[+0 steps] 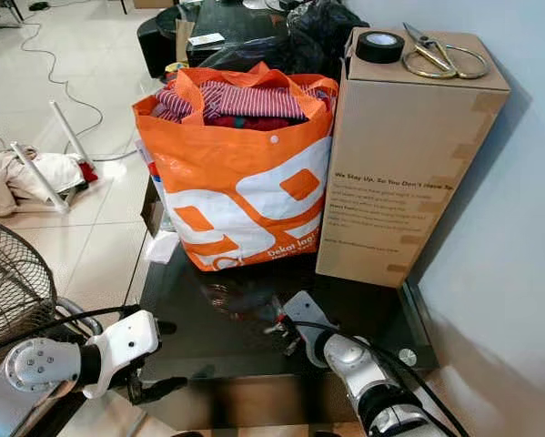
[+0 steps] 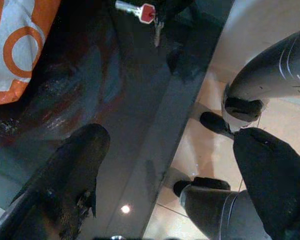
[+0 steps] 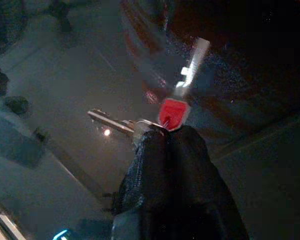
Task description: Hang keys on a hook
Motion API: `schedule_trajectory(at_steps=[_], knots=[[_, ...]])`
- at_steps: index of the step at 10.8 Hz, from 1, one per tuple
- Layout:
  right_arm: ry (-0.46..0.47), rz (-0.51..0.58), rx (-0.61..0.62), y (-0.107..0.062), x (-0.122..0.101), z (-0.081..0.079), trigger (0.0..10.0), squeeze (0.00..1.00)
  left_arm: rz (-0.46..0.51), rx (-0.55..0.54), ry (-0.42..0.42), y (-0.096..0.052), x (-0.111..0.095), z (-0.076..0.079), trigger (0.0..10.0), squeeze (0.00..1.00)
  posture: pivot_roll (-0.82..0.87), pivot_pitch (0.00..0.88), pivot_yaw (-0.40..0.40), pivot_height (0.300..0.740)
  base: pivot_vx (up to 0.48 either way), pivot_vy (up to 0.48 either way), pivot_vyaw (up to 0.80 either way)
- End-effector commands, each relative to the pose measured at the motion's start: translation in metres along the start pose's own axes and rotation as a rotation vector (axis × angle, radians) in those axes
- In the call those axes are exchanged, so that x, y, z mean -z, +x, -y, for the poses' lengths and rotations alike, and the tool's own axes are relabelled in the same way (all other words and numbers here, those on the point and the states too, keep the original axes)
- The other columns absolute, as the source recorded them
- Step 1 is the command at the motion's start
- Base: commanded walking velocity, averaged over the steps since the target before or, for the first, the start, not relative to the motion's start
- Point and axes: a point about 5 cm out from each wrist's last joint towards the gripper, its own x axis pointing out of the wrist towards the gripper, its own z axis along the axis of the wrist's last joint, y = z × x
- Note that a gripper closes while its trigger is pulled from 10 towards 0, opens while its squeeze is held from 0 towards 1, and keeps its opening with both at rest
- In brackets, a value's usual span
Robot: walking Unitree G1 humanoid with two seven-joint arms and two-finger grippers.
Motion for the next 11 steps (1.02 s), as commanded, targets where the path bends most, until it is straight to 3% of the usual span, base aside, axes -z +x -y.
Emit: schedule_trajectory(at_steps=[1,6,7,8,9,10,11], knots=[[0.006,-0.030,0.004,-0.001,0.006,0.000,0.0,0.00,0.001,-0.010,0.006,0.000,-0.001,-0.003,10.0,0.01,-0.04,0.000,0.082,0.740,0.000,0.000,0.00],[-0.040,0.071,0.044,-0.022,0.009,0.018,0.0,0.00,0.090,-0.108,0.031,0.024,-0.020,-0.032,10.0,0.00,-0.10,0.000,0.085,0.740,0.000,0.000,0.00],[-0.003,0.117,0.073,-0.031,0.008,0.023,0.0,0.00,0.129,-0.149,0.015,0.025,-0.026,-0.039,10.0,0.00,-0.11,0.000,0.088,0.740,0.000,0.000,0.00],[0.285,0.266,0.168,-0.046,-0.003,0.034,0.0,0.00,0.220,-0.247,-0.048,0.026,-0.038,-0.052,10.0,0.00,-0.12,0.000,0.096,0.740,0.000,0.000,0.00],[0.301,0.293,0.204,-0.055,-0.004,0.035,0.0,0.00,0.285,-0.321,-0.103,0.026,-0.046,-0.060,10.0,0.00,-0.13,0.000,0.098,0.740,0.000,0.000,0.00],[0.244,0.378,0.291,-0.070,-0.015,0.032,0.0,0.00,0.373,-0.417,-0.159,0.025,-0.062,-0.068,10.0,0.00,-0.13,0.000,0.099,0.740,0.000,0.000,0.00],[0.336,0.488,0.370,-0.081,-0.031,0.033,0.0,0.00,0.402,-0.459,-0.181,0.026,-0.068,-0.070,10.0,0.00,-0.14,0.000,0.100,0.740,0.000,0.000,0.00]])
